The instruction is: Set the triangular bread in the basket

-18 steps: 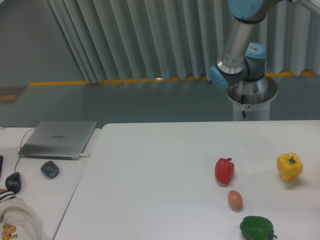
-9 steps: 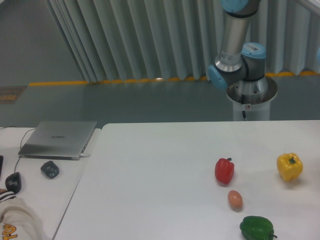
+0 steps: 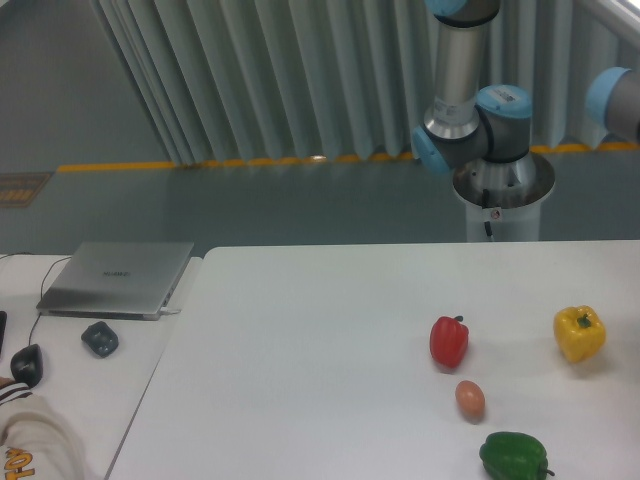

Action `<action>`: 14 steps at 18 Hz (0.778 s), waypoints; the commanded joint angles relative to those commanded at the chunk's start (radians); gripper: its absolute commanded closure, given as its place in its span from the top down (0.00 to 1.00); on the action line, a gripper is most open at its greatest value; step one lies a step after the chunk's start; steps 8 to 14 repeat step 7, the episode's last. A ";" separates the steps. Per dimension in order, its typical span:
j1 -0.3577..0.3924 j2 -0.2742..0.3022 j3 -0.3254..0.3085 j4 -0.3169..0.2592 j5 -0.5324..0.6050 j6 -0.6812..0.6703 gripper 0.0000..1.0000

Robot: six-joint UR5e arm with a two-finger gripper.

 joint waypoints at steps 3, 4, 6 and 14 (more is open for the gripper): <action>-0.045 0.011 -0.012 -0.003 0.000 -0.058 1.00; -0.046 0.012 -0.014 -0.005 0.002 -0.062 1.00; -0.046 0.014 -0.023 -0.017 0.002 -0.062 1.00; -0.045 0.015 -0.023 -0.021 0.002 -0.062 1.00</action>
